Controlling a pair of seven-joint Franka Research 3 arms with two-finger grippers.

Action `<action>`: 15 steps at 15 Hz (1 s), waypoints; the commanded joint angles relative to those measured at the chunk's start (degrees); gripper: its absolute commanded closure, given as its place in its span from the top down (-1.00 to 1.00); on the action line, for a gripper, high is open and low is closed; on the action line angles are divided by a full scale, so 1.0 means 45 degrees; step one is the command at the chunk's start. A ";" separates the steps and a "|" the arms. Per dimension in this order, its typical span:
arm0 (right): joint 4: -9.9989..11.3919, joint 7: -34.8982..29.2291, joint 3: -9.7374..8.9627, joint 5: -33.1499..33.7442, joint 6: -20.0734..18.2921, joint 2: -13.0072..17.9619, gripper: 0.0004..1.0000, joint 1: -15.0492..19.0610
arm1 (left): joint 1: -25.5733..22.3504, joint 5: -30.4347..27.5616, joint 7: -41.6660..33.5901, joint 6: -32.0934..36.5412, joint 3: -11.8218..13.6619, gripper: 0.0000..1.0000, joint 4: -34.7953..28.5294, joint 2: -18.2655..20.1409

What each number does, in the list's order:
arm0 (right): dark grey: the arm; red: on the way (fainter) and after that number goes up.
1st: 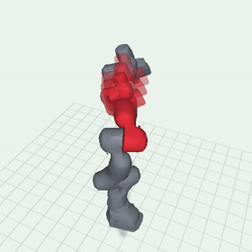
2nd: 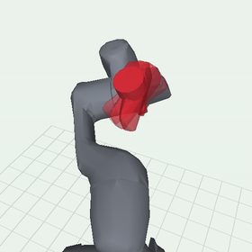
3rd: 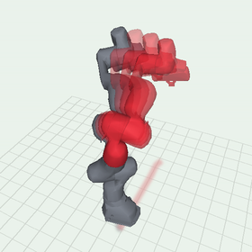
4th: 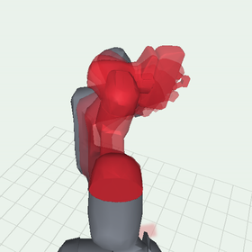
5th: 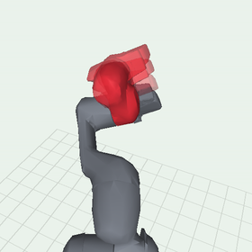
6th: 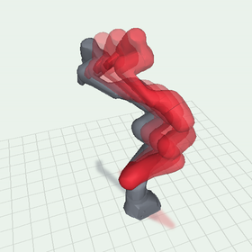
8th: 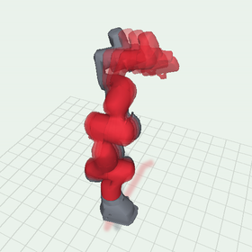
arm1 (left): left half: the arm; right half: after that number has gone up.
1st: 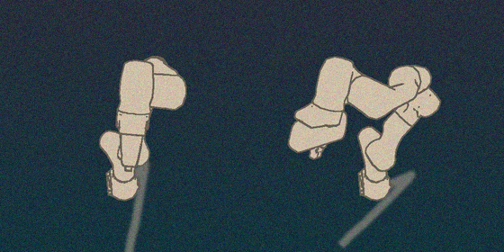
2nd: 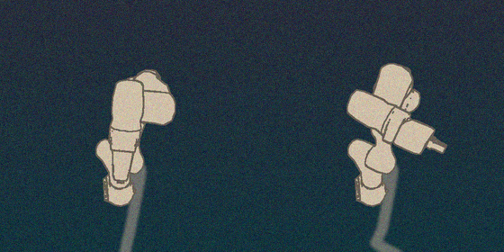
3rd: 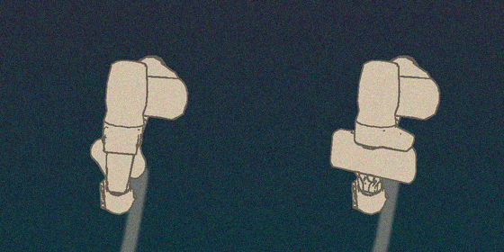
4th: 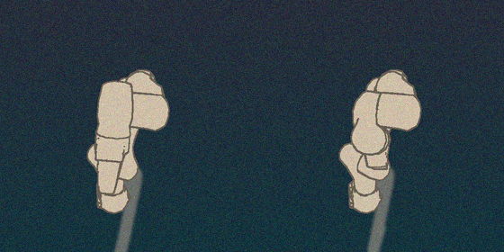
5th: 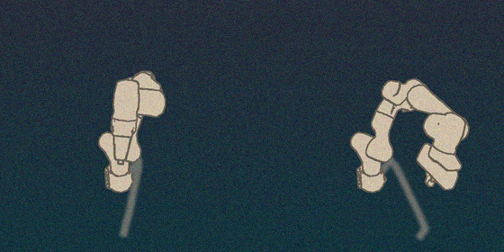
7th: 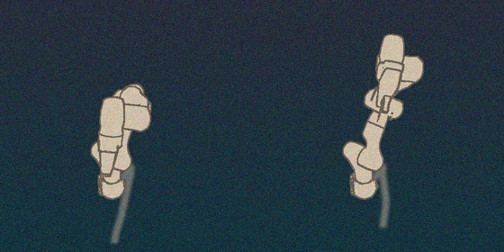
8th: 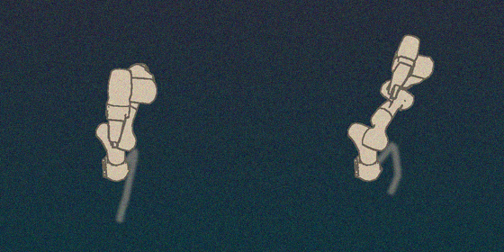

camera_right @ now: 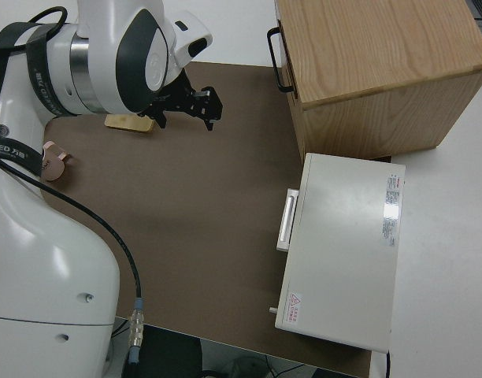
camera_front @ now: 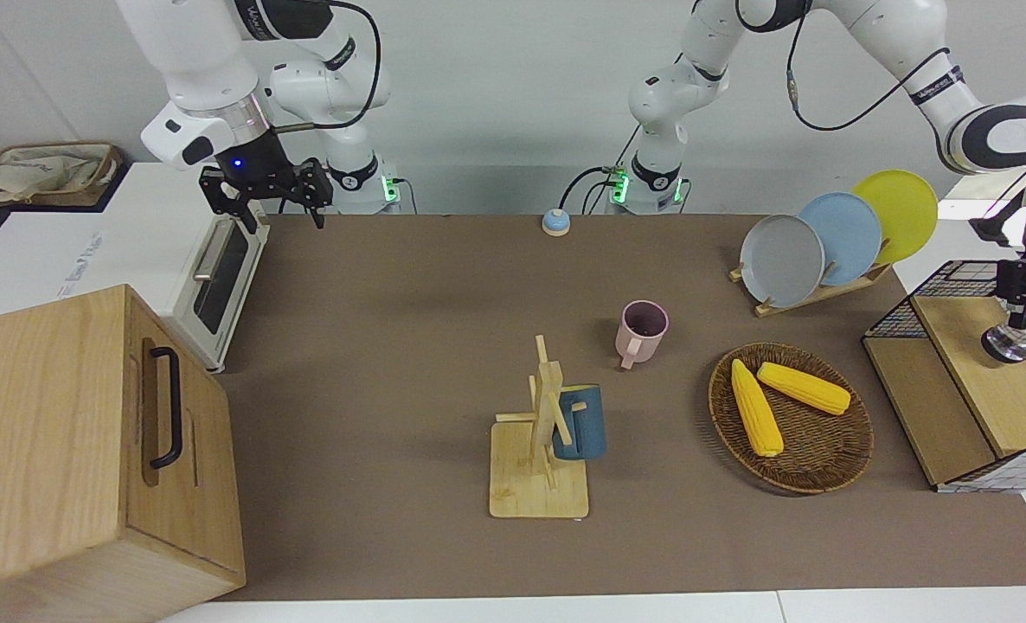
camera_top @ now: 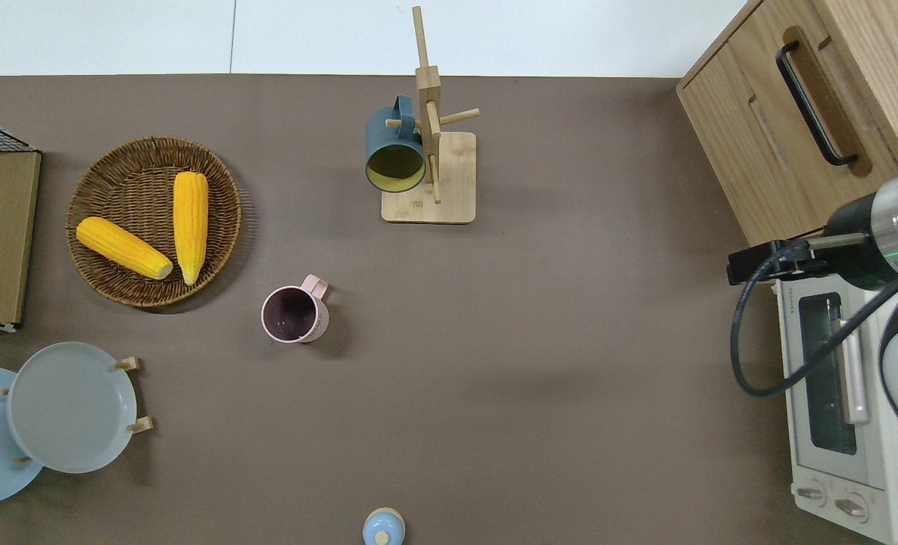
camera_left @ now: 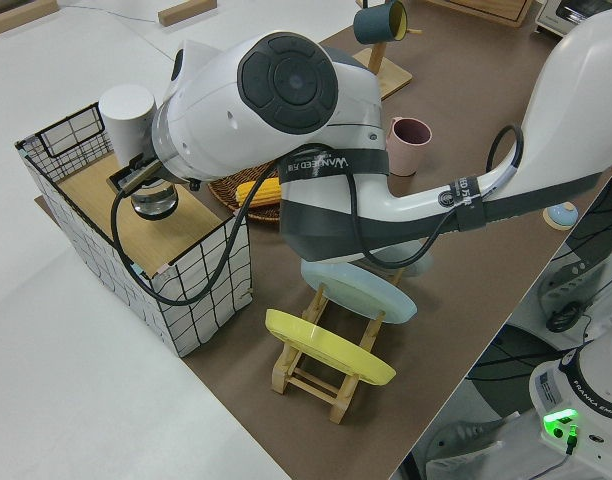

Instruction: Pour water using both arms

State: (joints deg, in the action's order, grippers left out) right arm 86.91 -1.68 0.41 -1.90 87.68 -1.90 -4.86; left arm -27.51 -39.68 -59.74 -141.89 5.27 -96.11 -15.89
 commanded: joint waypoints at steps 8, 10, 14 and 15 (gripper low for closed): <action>-0.0016 0.0021 -0.0071 -0.0086 -0.0128 0.0091 0.97 0.0084 | -0.0351 -0.1433 -0.1449 -0.0109 -0.0116 -1.00 0.0537 -0.0608; -0.0016 0.0021 -0.0071 -0.0086 -0.0128 0.0091 0.97 0.0084 | -0.0371 -0.1650 -0.1588 -0.0109 -0.0097 -0.98 0.0517 -0.0628; -0.0016 0.0021 -0.0071 -0.0086 -0.0128 0.0091 0.97 0.0084 | -0.0351 -0.1650 -0.1705 -0.0128 -0.0097 -0.83 0.0517 -0.0706; -0.0016 0.0021 -0.0071 -0.0086 -0.0128 0.0091 0.97 0.0084 | -0.0351 -0.1631 -0.1725 -0.0148 -0.0097 -0.76 0.0517 -0.0725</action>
State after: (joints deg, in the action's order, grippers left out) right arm 86.91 -1.68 0.41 -1.90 87.67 -1.90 -4.86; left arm -28.50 -45.39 -65.42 -141.93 5.37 -95.50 -18.41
